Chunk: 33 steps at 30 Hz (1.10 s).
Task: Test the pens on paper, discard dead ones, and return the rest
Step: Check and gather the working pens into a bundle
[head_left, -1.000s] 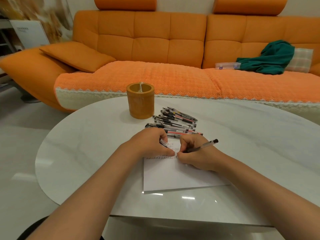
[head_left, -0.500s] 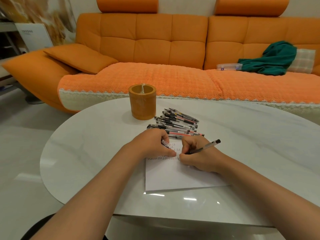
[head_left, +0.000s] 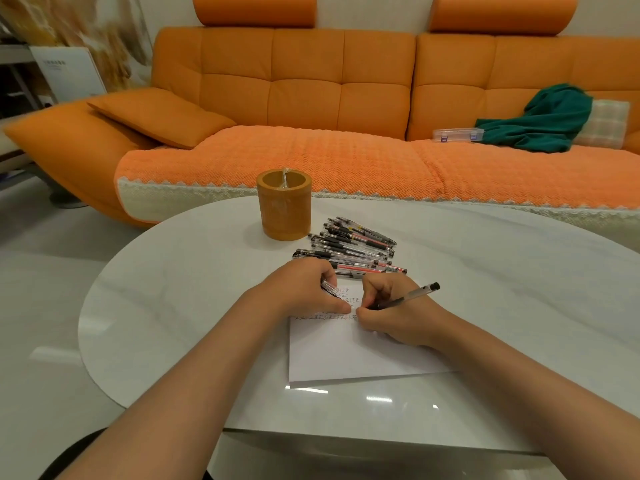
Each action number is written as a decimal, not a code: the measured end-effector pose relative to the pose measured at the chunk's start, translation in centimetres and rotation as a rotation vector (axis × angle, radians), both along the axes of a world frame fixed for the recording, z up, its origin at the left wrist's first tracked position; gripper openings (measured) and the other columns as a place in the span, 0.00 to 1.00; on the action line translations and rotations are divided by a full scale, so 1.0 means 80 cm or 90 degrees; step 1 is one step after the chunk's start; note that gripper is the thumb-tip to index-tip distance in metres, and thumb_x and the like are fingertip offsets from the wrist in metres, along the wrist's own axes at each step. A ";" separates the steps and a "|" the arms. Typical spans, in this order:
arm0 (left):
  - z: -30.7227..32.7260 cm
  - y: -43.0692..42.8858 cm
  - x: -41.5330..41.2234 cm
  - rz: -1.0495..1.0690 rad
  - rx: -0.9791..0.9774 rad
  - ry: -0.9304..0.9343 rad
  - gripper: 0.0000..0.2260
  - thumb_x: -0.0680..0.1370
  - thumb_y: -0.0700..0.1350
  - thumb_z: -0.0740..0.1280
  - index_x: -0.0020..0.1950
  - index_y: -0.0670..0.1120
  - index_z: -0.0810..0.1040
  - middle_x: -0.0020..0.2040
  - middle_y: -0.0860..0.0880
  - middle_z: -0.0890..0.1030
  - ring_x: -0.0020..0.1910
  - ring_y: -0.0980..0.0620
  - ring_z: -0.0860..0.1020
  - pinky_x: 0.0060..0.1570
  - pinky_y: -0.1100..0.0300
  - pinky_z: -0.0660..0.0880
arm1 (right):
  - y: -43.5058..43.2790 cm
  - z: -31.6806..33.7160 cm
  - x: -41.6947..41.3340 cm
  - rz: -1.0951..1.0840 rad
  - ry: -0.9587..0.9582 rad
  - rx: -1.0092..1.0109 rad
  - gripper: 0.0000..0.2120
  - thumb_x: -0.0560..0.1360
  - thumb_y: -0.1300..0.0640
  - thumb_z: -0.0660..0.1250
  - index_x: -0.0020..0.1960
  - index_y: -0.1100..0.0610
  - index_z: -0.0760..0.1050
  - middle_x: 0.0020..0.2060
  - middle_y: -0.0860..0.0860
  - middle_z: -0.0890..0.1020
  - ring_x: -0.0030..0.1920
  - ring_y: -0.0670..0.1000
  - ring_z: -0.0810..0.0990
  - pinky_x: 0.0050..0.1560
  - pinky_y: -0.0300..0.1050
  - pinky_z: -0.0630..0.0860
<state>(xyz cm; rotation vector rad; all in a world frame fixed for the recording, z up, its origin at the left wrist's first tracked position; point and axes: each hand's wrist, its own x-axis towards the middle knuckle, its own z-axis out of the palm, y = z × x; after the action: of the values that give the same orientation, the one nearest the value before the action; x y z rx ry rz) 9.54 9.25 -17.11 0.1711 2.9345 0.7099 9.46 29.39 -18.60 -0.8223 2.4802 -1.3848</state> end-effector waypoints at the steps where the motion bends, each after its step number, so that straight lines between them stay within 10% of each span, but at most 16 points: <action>1: 0.000 0.000 0.000 -0.002 0.001 0.000 0.21 0.67 0.62 0.77 0.52 0.54 0.77 0.47 0.57 0.77 0.44 0.58 0.74 0.37 0.61 0.69 | 0.000 0.001 0.001 0.005 -0.007 0.001 0.10 0.71 0.68 0.71 0.35 0.63 0.71 0.29 0.57 0.79 0.29 0.50 0.75 0.30 0.42 0.71; 18: 0.004 0.000 0.005 0.005 0.016 -0.018 0.20 0.67 0.63 0.77 0.52 0.55 0.77 0.46 0.57 0.77 0.43 0.57 0.75 0.37 0.61 0.70 | 0.003 0.003 -0.003 -0.064 -0.114 -0.173 0.08 0.73 0.71 0.70 0.39 0.63 0.74 0.25 0.50 0.75 0.23 0.47 0.71 0.25 0.39 0.67; 26: 0.016 -0.016 0.007 -0.034 0.043 -0.026 0.06 0.77 0.50 0.72 0.54 0.56 0.81 0.46 0.59 0.78 0.43 0.60 0.76 0.37 0.68 0.69 | 0.017 0.030 -0.017 -0.073 -0.170 -0.235 0.17 0.83 0.68 0.57 0.64 0.56 0.79 0.43 0.56 0.83 0.37 0.56 0.80 0.30 0.48 0.77; 33: 0.015 -0.015 0.005 0.030 0.151 0.058 0.06 0.76 0.45 0.74 0.50 0.54 0.82 0.43 0.55 0.81 0.42 0.58 0.79 0.40 0.66 0.75 | 0.020 0.047 -0.026 -0.076 -0.271 -0.281 0.15 0.82 0.69 0.53 0.58 0.59 0.77 0.44 0.59 0.79 0.32 0.56 0.78 0.31 0.50 0.77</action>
<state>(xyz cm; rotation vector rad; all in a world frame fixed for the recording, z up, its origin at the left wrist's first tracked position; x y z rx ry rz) 9.96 8.05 -15.90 0.1586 2.9396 1.0843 7.37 31.00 -14.81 -0.3870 1.9560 -1.9516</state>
